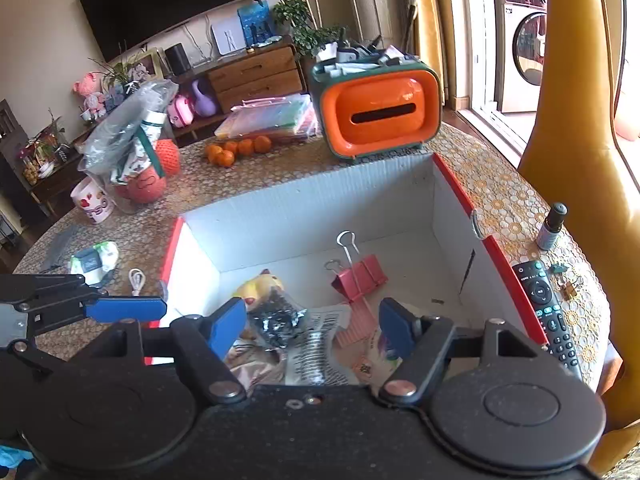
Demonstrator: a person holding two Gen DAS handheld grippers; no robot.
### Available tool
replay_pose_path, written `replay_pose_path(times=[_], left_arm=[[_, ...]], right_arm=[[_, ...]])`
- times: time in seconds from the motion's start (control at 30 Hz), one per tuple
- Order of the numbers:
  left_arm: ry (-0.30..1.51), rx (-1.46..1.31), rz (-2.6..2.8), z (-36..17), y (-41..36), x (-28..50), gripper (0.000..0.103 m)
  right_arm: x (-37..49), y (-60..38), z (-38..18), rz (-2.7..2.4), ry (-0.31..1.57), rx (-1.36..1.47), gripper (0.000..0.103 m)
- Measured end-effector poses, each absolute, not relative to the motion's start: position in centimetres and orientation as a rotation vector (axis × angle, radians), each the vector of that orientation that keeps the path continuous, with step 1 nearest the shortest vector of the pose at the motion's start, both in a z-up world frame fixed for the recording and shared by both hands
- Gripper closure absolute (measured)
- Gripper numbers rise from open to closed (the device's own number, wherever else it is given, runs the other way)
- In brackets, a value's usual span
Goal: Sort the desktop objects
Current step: 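Open the left gripper to drop the bead bag while the right gripper releases the clip into the shoebox, then withdraw both open grippers from the shoebox back over the table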
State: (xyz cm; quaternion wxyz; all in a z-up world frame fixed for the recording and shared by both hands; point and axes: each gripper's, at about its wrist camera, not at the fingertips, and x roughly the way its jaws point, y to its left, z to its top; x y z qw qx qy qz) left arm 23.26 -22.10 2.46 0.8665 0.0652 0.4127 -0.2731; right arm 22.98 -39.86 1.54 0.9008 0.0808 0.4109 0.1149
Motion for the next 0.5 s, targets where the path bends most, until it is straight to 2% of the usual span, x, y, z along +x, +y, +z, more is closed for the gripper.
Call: replay_pose_path(times=[0.33, 0.5], left_arm=[[0.827, 0.094, -0.533, 4.4, -17.6, 19.8, 0.036], [0.799, 0.082, -0.499, 4.9, -15.2, 18.3, 0.03]], right_arm=[[19.6, -37.0, 4.0, 0.285, 0.8, 0.15, 0.023], [18.2, -34.7, 4.8, 0.318, 0.784, 0.12, 0.019]])
